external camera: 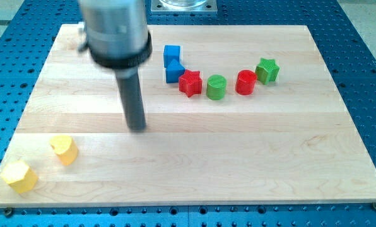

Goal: Place the yellow heart diagonal to the green circle

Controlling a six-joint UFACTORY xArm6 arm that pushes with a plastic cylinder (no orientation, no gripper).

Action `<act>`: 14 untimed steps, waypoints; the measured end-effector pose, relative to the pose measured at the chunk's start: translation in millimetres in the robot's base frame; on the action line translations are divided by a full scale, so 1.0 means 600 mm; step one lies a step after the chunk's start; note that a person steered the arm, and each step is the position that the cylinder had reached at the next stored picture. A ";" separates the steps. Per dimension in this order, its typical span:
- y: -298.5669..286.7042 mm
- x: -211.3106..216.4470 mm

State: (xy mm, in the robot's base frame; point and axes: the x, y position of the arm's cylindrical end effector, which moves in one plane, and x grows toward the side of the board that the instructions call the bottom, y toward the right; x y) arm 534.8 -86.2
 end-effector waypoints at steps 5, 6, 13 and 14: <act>-0.254 0.022; -0.264 -0.055; -0.031 0.029; -0.030 -0.094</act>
State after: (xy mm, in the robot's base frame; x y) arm 478.5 -104.0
